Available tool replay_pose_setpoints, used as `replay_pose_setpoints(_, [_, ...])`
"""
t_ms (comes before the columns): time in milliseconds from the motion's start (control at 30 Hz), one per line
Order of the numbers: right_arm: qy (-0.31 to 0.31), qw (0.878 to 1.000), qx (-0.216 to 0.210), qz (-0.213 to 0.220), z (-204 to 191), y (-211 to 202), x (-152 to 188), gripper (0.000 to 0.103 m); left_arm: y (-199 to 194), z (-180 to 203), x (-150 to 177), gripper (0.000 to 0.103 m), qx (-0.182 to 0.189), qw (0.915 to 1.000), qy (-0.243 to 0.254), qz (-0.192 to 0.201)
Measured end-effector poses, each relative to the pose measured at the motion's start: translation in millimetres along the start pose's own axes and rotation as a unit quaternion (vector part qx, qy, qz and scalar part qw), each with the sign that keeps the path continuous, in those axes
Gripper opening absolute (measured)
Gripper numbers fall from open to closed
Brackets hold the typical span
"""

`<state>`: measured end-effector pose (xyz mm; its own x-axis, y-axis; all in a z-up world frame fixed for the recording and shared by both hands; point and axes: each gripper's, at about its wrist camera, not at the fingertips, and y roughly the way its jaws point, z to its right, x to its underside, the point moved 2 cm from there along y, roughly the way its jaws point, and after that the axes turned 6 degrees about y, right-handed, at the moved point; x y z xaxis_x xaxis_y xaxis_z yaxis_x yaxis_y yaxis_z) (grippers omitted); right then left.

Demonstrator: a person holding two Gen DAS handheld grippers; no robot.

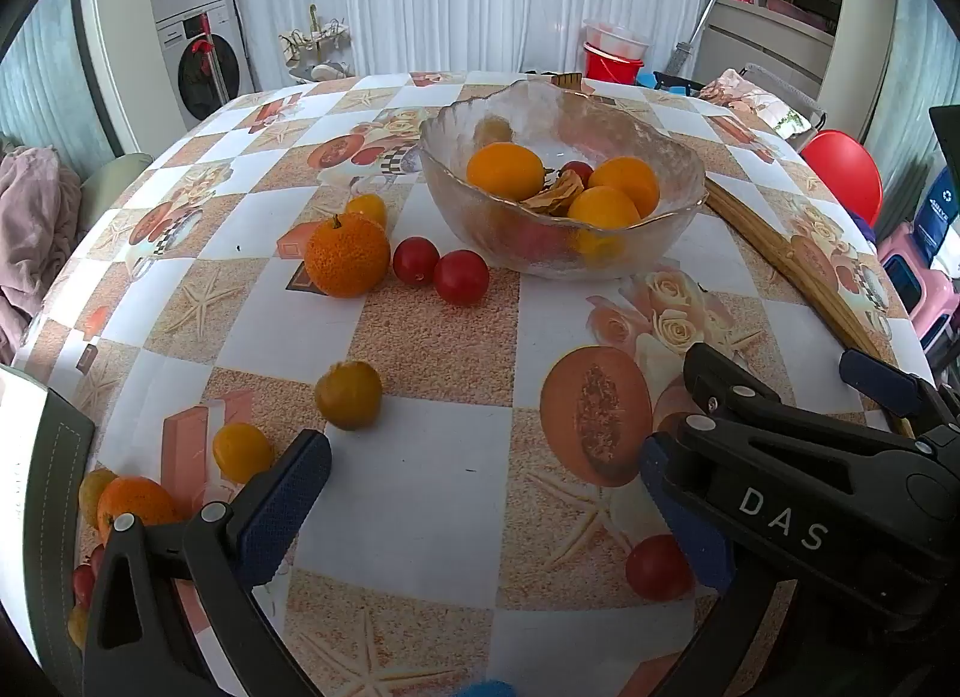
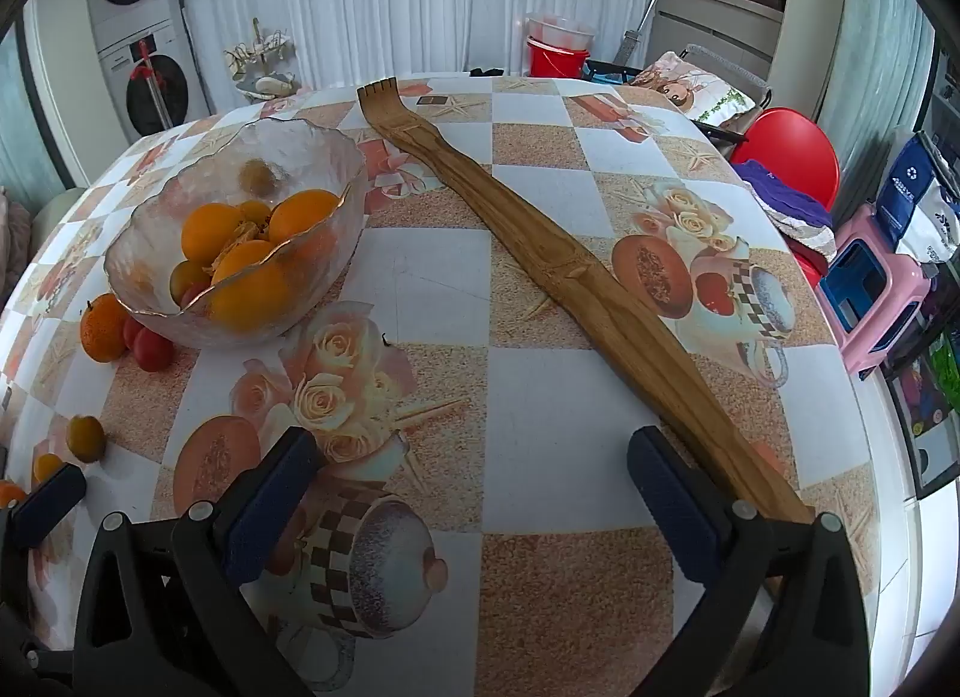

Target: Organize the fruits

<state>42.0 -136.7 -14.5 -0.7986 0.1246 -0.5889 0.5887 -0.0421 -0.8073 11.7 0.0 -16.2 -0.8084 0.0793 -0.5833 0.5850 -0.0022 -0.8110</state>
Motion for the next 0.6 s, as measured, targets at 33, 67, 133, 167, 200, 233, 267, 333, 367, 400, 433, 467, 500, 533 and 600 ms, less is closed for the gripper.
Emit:
replay_pose_setpoints(33, [0.000,1.000,-0.001,0.000,0.1,0.0,0.1,0.103,0.0,-0.1,0.0,0.103,0.000,1.0000,0.000,0.000])
replay_pose_setpoints(67, [0.000,1.000,-0.001,0.000,0.1,0.0,0.3,0.103,0.0,0.1,-0.1,0.103,-0.002,1.0000,0.002,0.000])
replay_pose_setpoints(133, [0.001,1.000,-0.001,0.000,0.2,0.0,0.5,0.103,-0.1,0.3,-0.7,0.103,-0.002,1.0000,0.004,-0.004])
replay_pose_setpoints(167, [0.000,1.000,-0.002,-0.003,0.3,0.0,0.4,0.103,-0.6,0.7,-1.4,0.103,-0.003,0.9999,0.008,-0.012])
replay_pose_setpoints(200, [-0.006,1.000,-0.004,-0.012,0.1,-0.5,0.1,0.103,-2.2,1.4,-1.8,0.103,-0.003,0.9997,0.013,-0.019])
replay_pose_setpoints(233, [-0.011,1.000,-0.005,-0.023,-0.2,-1.4,0.1,0.103,-5.3,1.9,-1.8,0.103,-0.002,0.9996,0.019,-0.022])
replay_pose_setpoints(267, [-0.010,0.999,-0.006,-0.033,0.2,-3.2,0.6,0.103,-12.5,2.3,-3.8,0.103,-0.002,0.9993,0.028,-0.023])
replay_pose_setpoints(333, [-0.009,0.999,-0.006,-0.038,-0.6,-11.9,2.7,0.103,-19.8,1.4,-4.0,0.103,-0.002,0.9990,0.038,-0.026])
replay_pose_setpoints(367, [-0.012,0.999,-0.006,-0.037,-1.2,-19.1,2.7,0.103,-27.4,-1.2,-3.9,0.103,-0.001,0.9988,0.040,-0.027])
replay_pose_setpoints(400, [-0.012,0.999,-0.011,-0.034,-1.8,-27.9,2.1,0.103,-36.3,-5.9,-4.4,0.103,0.005,0.9989,0.039,-0.026])
replay_pose_setpoints(433, [-0.011,0.999,-0.013,-0.031,-1.4,-36.0,1.9,0.103,-43.8,-7.9,-4.4,0.103,0.006,0.9990,0.037,-0.023])
replay_pose_setpoints(467, [-0.011,0.999,-0.016,-0.029,-0.2,-44.8,2.2,0.103,-51.9,-10.1,-3.9,0.103,0.005,0.9990,0.038,-0.021])
replay_pose_setpoints(500, [-0.008,0.999,-0.020,-0.028,0.0,-52.2,1.7,0.103,-59.9,-14.2,-4.5,0.103,0.006,0.9990,0.040,-0.021])
replay_pose_setpoints(533, [-0.003,0.999,-0.026,-0.028,0.6,-59.9,2.1,0.103,-66.5,-18.7,-4.5,0.103,0.003,0.9990,0.039,-0.023])
replay_pose_setpoints(600, [0.011,0.998,-0.041,-0.044,1.5,-71.7,0.5,0.103,-82.0,-32.3,-3.7,0.103,-0.002,0.9992,0.030,-0.028])
